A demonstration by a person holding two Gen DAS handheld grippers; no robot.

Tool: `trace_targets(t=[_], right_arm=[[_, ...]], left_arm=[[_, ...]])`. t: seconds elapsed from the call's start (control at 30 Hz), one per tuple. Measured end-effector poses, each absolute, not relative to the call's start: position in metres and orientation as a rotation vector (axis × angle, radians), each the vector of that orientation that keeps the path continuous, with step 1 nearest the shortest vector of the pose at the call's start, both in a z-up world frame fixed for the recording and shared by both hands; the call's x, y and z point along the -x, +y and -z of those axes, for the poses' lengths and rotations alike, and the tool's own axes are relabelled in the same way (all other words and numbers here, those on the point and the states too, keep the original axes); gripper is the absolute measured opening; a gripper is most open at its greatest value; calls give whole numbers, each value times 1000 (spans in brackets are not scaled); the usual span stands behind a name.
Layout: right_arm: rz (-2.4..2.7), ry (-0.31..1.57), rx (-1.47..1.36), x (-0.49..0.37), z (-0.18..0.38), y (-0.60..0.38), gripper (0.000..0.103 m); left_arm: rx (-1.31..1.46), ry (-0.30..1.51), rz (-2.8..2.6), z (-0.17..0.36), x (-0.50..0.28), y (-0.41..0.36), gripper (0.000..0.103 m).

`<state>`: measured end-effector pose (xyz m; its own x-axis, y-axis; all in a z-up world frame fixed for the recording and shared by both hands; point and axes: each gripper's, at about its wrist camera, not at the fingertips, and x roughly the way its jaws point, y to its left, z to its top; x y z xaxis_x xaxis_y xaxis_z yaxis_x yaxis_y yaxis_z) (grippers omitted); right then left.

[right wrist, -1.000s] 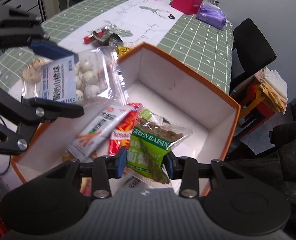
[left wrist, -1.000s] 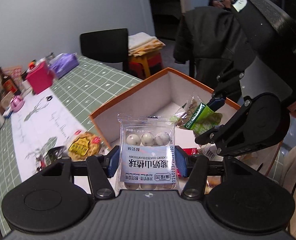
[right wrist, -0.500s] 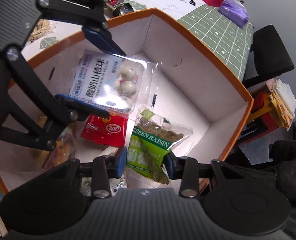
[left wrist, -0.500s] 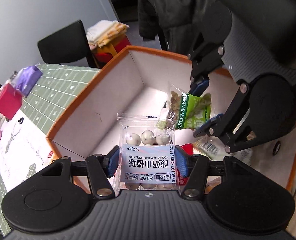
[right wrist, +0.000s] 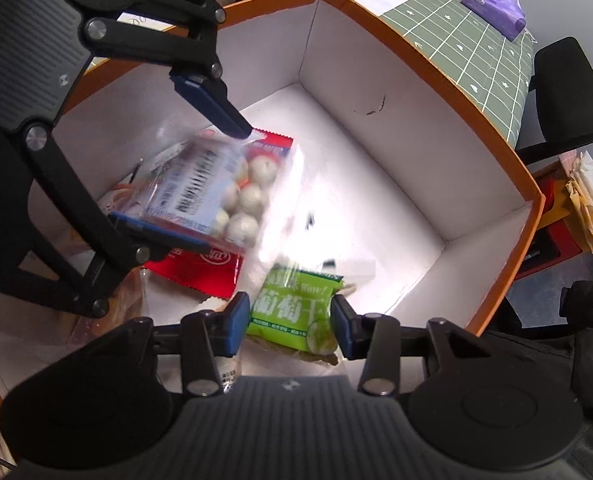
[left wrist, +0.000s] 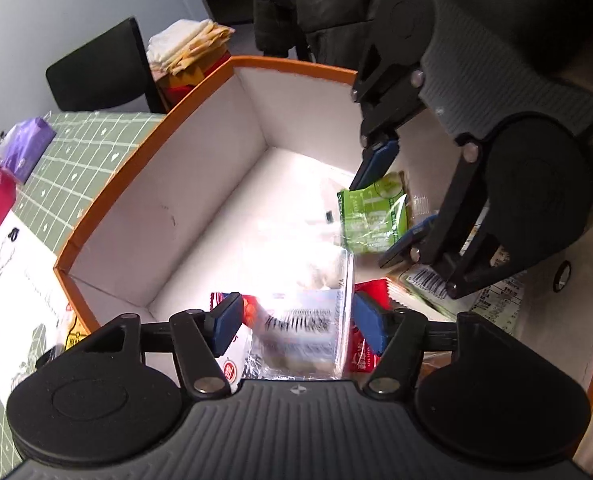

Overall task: Organize snacks
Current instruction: 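Open both tools to drop the packets into the orange box, then move both tools back over the remaining snacks on the table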

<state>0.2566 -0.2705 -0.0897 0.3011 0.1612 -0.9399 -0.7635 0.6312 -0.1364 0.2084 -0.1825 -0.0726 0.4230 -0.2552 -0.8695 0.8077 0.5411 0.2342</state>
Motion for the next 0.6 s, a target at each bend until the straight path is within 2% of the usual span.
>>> trace_targets(t=[0.13, 0.17, 0.3, 0.4, 0.47, 0.6], right_arm=[[-668, 1094, 650, -254, 85, -270, 50], [-667, 1090, 643, -253, 82, -270, 57], [-629, 1078, 634, -253, 74, -271, 68], [-602, 1060, 608, -249, 65, -270, 69], [-580, 1037, 591, -244, 59, -269, 75], [-539, 993, 564, -232, 46, -260, 75]], left_arm=[[-708, 876, 731, 64, -205, -182, 77], [-697, 880, 733, 62, -204, -180, 77], [-669, 891, 717, 51, -198, -175, 77], [-645, 873, 695, 40, -189, -168, 77], [-621, 874, 663, 32, -184, -162, 77], [-560, 866, 590, 18, -177, -147, 77]])
